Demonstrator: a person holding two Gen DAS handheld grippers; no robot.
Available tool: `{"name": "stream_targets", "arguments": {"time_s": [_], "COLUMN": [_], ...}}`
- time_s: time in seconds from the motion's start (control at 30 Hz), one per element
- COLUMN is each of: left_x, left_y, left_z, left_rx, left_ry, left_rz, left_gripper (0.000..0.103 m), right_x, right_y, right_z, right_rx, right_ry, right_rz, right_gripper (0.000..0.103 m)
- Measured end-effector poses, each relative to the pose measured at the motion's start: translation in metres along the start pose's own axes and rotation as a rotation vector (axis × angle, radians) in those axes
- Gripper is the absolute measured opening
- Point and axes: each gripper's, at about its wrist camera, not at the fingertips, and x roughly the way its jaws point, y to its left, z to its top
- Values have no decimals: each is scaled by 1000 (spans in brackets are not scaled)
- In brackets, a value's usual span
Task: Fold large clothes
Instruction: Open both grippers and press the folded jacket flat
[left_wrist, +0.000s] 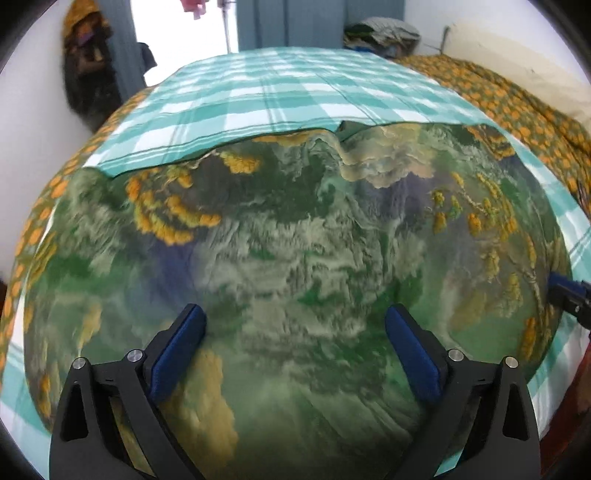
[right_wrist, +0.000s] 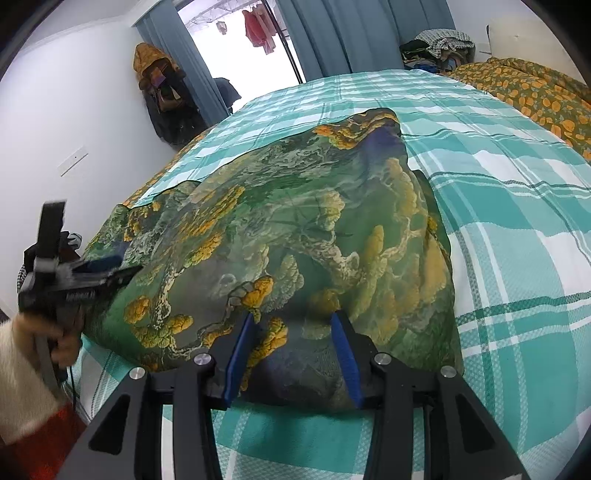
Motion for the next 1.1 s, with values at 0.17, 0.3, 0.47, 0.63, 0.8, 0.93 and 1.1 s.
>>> {"name": "stream_targets", "arguments": {"time_s": [0.17, 0.3, 0.47, 0.63, 0.8, 0.93, 1.1], "left_x": [-15, -30, -49, -64, -58, -36, 9], "left_y": [-11, -11, -8, -11, -23, -37, -45], "left_z": [-15, -26, -25, -9, 2, -1, -13], "left_rx": [106, 116, 29, 13, 38, 82, 122], "left_ry": [-5, -15, -29, -82, -101, -70, 57], "left_rz": [-26, -36, -72, -88, -92, -105, -144], "left_gripper": [98, 98, 98, 98, 98, 98, 102], "right_x": [-22, -45, -52, -51, -56, -60, -49], "right_y": [-13, -26, -37, -61, -78, -90, -98], "right_z": [0, -4, -10, -11, -15, -23, -31], "right_rx": [88, 148, 196, 318, 426, 541, 640], "right_ry": [-8, -47, -57, -57, -80, -89, -67], "right_rz": [14, -59, -137, -144, -108, -37, 54], "right_gripper": [44, 55, 76, 76, 76, 76, 78]}}
